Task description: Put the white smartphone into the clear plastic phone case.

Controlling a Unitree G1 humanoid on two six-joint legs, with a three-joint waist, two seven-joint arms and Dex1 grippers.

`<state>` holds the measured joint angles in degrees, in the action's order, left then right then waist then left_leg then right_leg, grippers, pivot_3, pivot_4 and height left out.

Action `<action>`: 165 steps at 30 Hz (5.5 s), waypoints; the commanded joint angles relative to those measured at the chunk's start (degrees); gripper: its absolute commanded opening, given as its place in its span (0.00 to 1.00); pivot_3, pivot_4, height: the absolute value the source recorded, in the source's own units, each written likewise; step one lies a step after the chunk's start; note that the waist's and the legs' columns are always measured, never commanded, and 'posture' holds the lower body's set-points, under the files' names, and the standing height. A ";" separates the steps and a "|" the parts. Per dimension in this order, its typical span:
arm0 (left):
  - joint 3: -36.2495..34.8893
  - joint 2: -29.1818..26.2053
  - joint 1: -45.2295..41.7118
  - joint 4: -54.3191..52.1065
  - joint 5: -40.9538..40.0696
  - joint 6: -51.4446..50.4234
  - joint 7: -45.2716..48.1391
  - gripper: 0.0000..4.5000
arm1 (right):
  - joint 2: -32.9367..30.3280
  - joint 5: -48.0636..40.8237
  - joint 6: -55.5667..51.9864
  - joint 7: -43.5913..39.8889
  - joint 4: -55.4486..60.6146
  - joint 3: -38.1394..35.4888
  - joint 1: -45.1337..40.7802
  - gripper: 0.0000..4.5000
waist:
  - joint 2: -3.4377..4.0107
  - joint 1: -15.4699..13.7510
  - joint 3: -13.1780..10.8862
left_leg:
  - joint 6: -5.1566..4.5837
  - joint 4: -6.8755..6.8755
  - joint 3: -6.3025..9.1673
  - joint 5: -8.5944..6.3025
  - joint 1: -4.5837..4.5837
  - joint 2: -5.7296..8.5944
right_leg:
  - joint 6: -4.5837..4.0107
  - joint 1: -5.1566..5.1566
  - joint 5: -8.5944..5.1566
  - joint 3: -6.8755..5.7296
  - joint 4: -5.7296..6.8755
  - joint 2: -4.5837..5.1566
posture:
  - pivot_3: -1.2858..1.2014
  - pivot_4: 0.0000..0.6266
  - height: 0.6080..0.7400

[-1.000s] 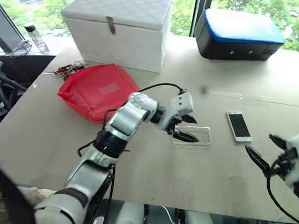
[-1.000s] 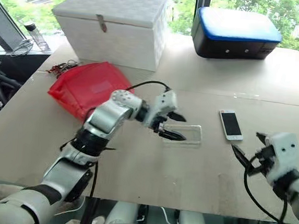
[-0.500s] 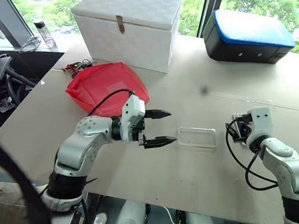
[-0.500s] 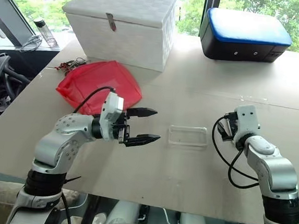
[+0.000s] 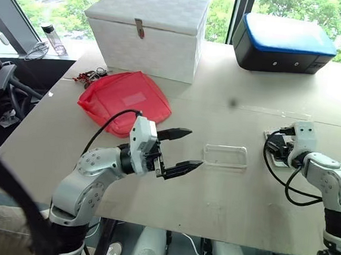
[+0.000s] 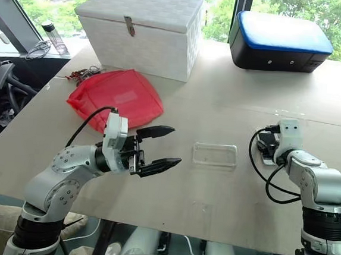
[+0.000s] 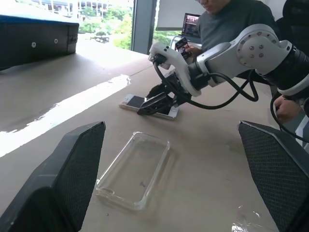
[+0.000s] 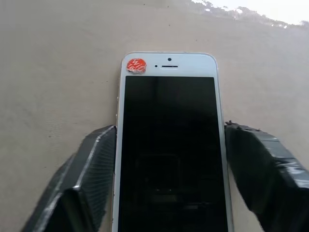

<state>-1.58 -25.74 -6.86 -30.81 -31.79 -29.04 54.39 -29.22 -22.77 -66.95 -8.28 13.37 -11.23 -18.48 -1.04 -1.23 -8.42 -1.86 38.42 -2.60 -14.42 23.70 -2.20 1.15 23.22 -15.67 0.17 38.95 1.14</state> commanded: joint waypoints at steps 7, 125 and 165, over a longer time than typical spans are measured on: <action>-0.31 0.42 -1.66 0.77 -1.62 1.36 -3.72 1.00 | -0.80 -0.57 1.96 -3.53 4.39 -3.70 3.73 0.63 | -0.01 0.10 0.00 | 0.00 -0.01 0.04 0.00 0.01 0.00 | 0.00 0.00 0.00 -0.03 -0.02 -0.01 | 0.52 0.24 1.00; 3.37 -1.61 9.11 13.44 10.60 24.56 -5.61 1.00 | -10.47 22.51 37.22 -61.18 -10.70 37.01 -12.89 0.01 | 0.04 1.77 -0.10 | -0.01 -0.99 0.07 -0.02 -0.15 0.01 | -0.17 -0.16 0.12 -0.62 -0.91 0.77 | 0.52 0.24 1.00; 3.68 -1.53 10.16 11.48 10.37 23.37 -5.72 1.00 | -5.62 24.66 58.85 -63.75 -31.25 35.89 -27.94 0.01 | 0.06 1.94 -0.22 | -0.01 -1.11 -0.09 -0.02 -0.65 -0.03 | -0.17 -0.59 0.11 -0.48 -0.95 0.75 | 0.52 0.24 1.00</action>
<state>2.67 -27.17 2.87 -16.92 -20.57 -6.11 48.84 -34.76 1.80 -10.03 -70.49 -17.78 24.86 -44.93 -0.98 0.71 -8.64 -1.87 37.31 -2.69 -14.45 23.05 -2.23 0.97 22.63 -15.56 -0.31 38.00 1.89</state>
